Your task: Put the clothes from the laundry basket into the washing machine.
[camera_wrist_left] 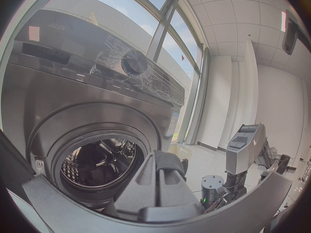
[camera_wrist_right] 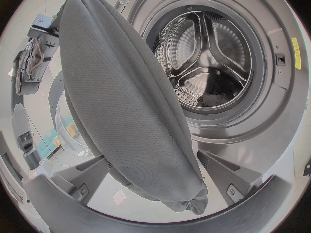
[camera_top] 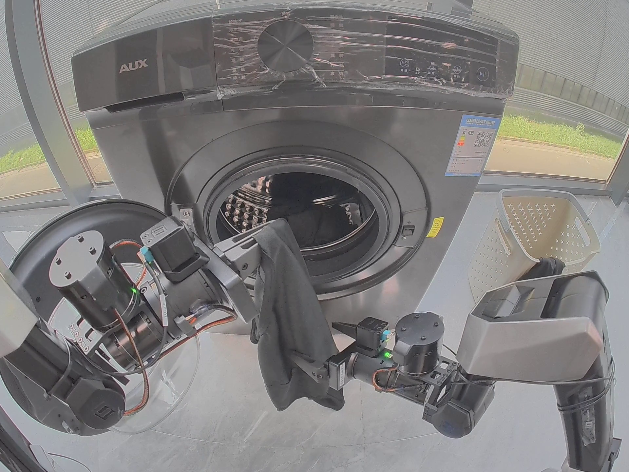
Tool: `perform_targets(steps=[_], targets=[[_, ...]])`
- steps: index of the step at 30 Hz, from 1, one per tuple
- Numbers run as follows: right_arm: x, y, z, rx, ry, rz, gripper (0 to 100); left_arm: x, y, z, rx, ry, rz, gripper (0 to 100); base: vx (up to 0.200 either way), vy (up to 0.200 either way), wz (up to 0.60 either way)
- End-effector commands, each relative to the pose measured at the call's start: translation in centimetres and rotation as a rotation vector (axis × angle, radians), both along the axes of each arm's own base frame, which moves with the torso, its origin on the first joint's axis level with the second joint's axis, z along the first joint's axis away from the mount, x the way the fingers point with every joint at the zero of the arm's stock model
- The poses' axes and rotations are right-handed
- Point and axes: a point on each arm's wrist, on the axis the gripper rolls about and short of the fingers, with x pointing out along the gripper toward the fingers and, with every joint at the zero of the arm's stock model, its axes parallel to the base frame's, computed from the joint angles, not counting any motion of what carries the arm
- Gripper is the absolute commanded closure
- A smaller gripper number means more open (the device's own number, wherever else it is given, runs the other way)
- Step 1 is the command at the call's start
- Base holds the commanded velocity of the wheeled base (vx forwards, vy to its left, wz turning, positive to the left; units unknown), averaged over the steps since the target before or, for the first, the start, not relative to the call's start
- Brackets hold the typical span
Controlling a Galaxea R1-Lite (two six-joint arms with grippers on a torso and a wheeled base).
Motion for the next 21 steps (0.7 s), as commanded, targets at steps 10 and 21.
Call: perform_targets(steps=[10,21], targets=[[1.5,1.4,-1.9,0.012,-0.02,0.001,0,-0.2,-0.3,0.7,-0.024,-0.021,-0.002,100,0.0,0.0,0.0],[2.4,2.2,-2.5,0.029,-0.044,-0.013,0,-1.1,-0.6,1.5,-0.068,-0.011,-0.04,100,0.0,0.0,0.0]])
